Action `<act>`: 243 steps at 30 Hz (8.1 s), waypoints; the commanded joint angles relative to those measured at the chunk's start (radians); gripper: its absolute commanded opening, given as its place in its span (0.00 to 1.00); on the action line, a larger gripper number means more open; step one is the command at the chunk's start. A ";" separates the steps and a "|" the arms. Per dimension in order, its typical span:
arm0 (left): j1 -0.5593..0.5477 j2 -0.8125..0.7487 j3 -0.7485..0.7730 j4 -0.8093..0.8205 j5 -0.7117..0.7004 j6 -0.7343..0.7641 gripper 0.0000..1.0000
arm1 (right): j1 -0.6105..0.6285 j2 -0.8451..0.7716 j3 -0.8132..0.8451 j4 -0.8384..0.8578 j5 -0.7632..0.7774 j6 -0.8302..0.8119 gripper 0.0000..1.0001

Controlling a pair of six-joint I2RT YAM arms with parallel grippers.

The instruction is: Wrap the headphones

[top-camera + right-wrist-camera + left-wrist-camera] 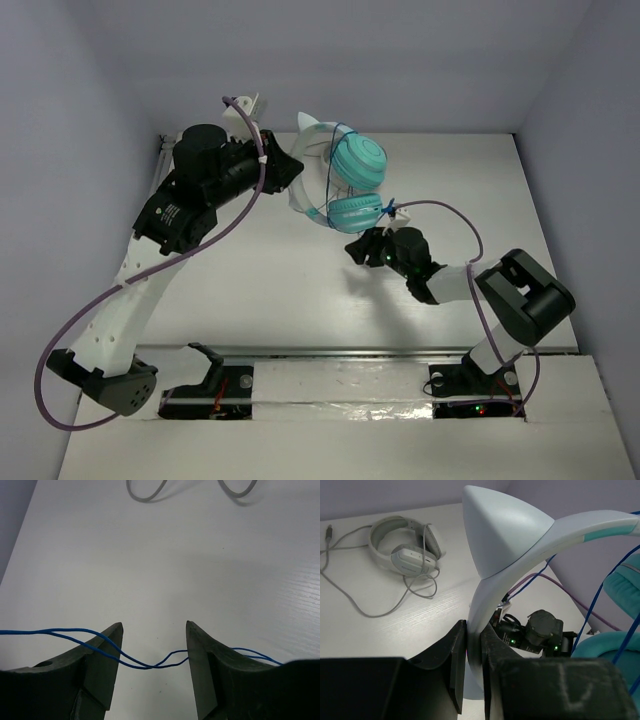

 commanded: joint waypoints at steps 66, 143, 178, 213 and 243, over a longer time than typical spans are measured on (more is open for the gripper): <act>-0.272 0.139 -0.678 0.120 -0.695 -0.207 0.00 | 0.618 -0.371 0.636 -1.448 0.702 -0.235 0.00; -0.148 -0.009 -0.236 0.059 0.011 0.082 0.00 | 0.012 -0.455 0.021 -0.139 -0.073 -0.095 0.63; -0.200 0.013 -0.617 0.519 -0.196 -0.192 0.00 | 0.012 -0.464 -0.289 0.220 -0.350 0.322 0.31; -0.243 0.175 -0.871 0.764 -0.472 -0.393 0.00 | 0.012 -0.846 -0.447 -0.432 0.334 0.620 0.78; -0.166 0.351 -0.565 0.419 -0.554 -0.243 0.65 | 0.012 -1.180 -0.142 -0.934 0.454 0.385 0.70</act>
